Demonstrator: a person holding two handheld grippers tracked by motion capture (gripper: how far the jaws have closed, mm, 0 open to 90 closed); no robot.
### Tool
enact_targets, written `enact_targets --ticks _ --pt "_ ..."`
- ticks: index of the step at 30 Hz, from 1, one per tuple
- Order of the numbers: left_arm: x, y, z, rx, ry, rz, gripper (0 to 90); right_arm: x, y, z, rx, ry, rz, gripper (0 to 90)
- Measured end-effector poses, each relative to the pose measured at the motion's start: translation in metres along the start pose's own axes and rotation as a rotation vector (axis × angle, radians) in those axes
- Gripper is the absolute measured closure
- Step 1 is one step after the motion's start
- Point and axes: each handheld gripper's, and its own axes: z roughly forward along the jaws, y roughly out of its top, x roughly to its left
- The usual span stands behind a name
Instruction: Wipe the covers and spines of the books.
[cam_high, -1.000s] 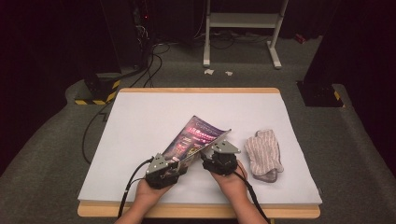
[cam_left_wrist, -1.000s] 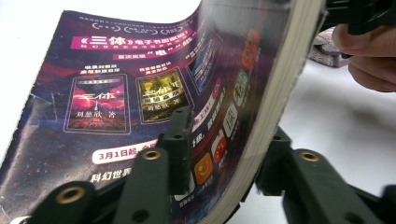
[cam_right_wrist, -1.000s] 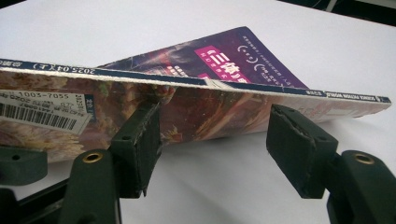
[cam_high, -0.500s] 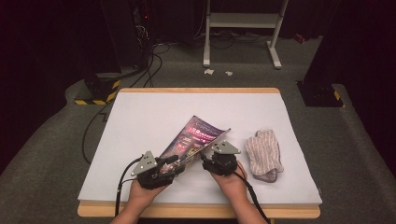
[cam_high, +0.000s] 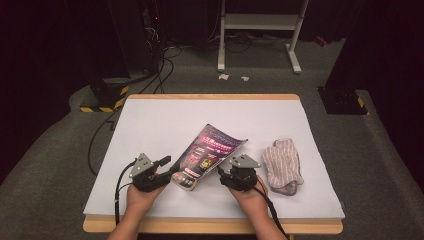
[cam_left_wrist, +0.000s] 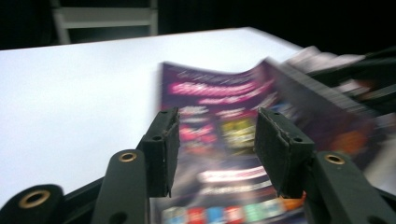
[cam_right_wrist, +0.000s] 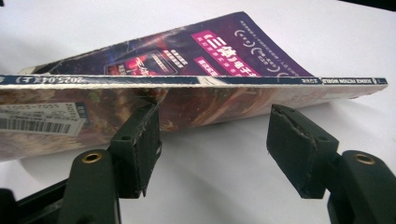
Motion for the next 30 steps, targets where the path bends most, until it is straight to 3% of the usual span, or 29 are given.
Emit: enact_targets --ticks 1,9,17,25,30 --pt "0.004 -0.003 0.003 0.03 0.015 -0.009 50.9 -0.001 -0.001 0.0 0.004 -0.001 0.004 34.7" --pt "0.006 -0.008 0.013 0.123 0.044 0.018 52.0 -0.007 -0.009 -0.007 0.023 -0.019 -0.001 35.2" --pt "0.005 -0.014 0.021 0.196 0.02 0.028 55.3 -0.023 -0.026 -0.021 0.013 -0.048 0.044 36.5" --pt "0.003 -0.017 0.03 0.269 -0.011 0.028 55.5 -0.022 -0.03 -0.015 0.042 -0.03 0.042 37.3" --pt "0.003 -0.017 0.032 0.283 -0.012 0.028 54.8 -0.02 -0.031 -0.012 0.06 -0.011 0.048 37.4"
